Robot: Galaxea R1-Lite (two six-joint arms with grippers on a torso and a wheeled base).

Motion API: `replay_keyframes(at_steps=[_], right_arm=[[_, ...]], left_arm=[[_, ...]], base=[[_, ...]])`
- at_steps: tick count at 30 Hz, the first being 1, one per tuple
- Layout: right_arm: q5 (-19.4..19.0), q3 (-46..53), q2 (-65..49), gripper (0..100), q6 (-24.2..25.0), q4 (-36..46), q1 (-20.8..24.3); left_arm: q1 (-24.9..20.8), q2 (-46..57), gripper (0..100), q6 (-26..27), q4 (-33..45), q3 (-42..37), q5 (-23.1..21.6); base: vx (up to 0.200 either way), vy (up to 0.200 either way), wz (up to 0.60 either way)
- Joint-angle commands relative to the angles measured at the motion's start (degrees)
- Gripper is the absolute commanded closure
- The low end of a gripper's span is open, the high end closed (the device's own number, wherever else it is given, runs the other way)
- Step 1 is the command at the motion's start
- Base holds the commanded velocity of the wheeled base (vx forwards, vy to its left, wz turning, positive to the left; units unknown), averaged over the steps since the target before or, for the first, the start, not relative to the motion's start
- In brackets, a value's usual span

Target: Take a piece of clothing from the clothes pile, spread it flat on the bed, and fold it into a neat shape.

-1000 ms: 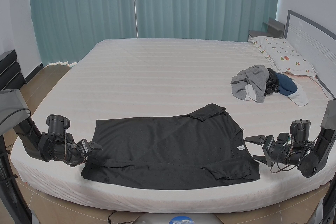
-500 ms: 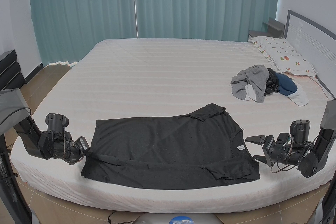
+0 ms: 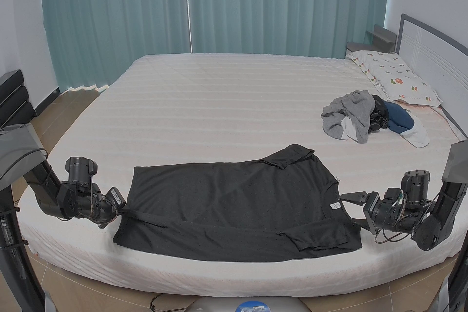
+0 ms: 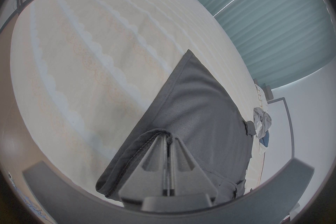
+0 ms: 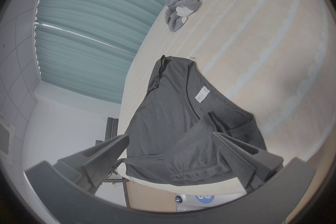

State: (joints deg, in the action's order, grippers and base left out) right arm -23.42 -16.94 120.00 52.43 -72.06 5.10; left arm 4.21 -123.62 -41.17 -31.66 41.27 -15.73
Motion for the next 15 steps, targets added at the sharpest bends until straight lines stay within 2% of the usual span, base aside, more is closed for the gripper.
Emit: replay_keyframes(at_steps=[1, 4, 10, 15], right_arm=[[1.2, -0.6, 0.7, 0, -0.3, 0.0, -0.5], [1.5, -1.1, 1.5, 0, -2.3, 0.1, -0.8], [1.4, -5.9, 8.9, 0, -12.0, 0.3, -1.1], [1.0, -10.6, 11.4, 0, -15.4, 2.8, -0.9]], left_arm=[[0.0, 0.0, 100, -0.1, 0.0, 0.0, 0.0], [-0.1, 0.4, 100, -0.1, 0.0, -0.6, -0.1], [-0.2, 1.1, 100, -0.1, 0.3, -1.2, -0.6], [-0.2, 1.1, 100, -0.1, 0.4, -1.2, -0.7]], base=[[0.0, 0.0, 0.0], [0.0, 0.0, 0.0], [0.0, 0.0, 0.0], [0.0, 0.0, 0.0]])
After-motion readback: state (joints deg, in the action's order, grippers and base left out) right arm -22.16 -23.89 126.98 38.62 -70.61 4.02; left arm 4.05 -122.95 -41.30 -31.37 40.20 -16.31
